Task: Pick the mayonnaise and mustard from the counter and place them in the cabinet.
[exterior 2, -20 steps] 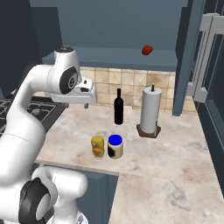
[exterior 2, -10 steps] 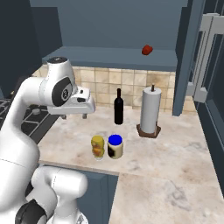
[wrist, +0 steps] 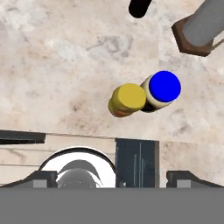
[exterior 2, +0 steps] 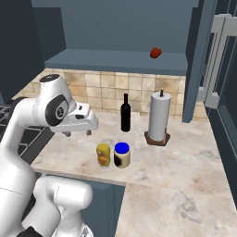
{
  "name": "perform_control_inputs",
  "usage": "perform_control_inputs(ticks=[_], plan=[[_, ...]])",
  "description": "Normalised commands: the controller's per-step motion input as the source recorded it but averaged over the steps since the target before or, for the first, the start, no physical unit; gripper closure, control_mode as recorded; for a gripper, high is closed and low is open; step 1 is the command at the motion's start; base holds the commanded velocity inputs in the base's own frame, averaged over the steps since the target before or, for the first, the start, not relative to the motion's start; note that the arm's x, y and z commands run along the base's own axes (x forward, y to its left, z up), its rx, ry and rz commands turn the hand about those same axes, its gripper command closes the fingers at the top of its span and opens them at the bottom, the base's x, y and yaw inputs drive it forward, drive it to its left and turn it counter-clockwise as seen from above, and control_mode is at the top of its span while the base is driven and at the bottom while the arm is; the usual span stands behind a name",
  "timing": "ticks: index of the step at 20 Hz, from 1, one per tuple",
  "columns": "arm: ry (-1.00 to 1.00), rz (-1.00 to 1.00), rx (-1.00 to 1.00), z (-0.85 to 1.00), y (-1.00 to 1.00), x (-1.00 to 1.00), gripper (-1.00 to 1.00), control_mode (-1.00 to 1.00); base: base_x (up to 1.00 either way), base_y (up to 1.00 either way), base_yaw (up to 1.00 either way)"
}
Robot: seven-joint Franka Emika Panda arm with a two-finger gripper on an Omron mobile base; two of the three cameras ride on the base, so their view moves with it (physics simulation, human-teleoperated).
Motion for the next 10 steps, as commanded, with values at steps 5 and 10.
perform_control_inputs(ticks=[5,10], plan=[[0.0,-0.18,-0.01,-0.17,-0.02,0.0,-1.0,-1.0,0.0,0.0,0.0],[0.0,-0.22,0.0,-0.16,0.0,0.03,-1.0,-1.0,0.0,0.0,0.0]])
